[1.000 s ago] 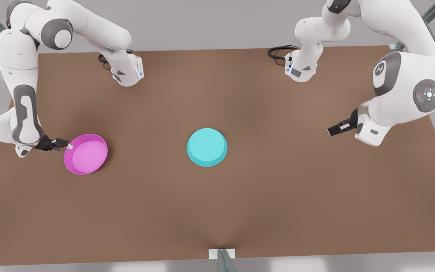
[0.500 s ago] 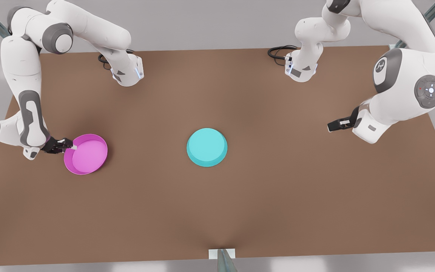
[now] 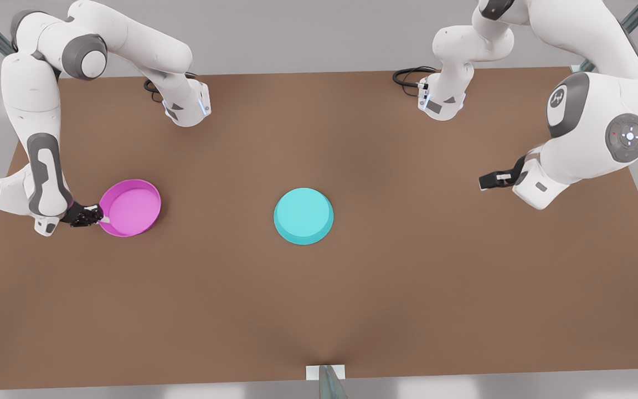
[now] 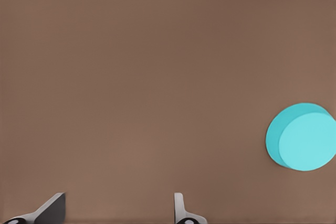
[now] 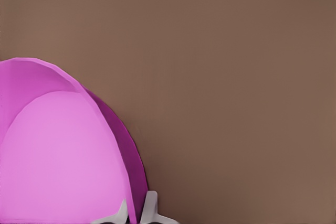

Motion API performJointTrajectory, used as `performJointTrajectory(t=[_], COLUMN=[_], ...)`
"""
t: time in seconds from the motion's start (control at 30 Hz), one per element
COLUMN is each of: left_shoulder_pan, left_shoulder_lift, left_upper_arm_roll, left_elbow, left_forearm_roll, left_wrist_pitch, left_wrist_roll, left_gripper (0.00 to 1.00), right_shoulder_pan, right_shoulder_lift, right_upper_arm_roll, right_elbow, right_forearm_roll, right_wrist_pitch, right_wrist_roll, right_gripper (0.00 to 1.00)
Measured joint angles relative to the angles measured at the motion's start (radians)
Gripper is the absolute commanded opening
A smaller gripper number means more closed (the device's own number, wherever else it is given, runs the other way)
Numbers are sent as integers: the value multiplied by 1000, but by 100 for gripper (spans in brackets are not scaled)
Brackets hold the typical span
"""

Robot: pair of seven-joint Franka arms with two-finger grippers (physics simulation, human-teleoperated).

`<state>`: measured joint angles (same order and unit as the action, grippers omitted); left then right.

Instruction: Flip the blue plate over with the left arm, and stack the pink plate on top of the blue plate with the right arm

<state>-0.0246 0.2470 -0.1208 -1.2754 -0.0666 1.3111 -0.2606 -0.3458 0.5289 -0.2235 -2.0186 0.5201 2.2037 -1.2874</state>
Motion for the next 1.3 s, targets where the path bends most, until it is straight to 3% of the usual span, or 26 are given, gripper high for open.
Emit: performJointTrajectory(t=[0.2,0.4,0.87,1.03,1.3], left_shoulder_pan=[0,0,2,4,4], left_shoulder_lift=[-5,-6,3,4,2], left_upper_arm_roll=[0,0,7,10,11], left_elbow=[0,0,0,0,0], left_forearm_roll=[-1,-2,-11,-12,-13], left_wrist_pitch=[-4,-11,-13,-12,-13], left_wrist_roll=[19,34,54,58,63], left_gripper=[100,100,100,100,100], right_shoulder_pan=[2,32,635,749,813], right_shoulder_lift=[-19,-30,65,121,172], right_upper_arm_roll=[30,128,141,141,138], right_elbow=[13,56,304,408,426], right_forearm_roll=[1,47,159,169,191], right_wrist_pitch=[-17,-63,-94,-94,-72], right_wrist_roll=[-18,-12,308,474,681], right_gripper=[21,21,21,21,21])
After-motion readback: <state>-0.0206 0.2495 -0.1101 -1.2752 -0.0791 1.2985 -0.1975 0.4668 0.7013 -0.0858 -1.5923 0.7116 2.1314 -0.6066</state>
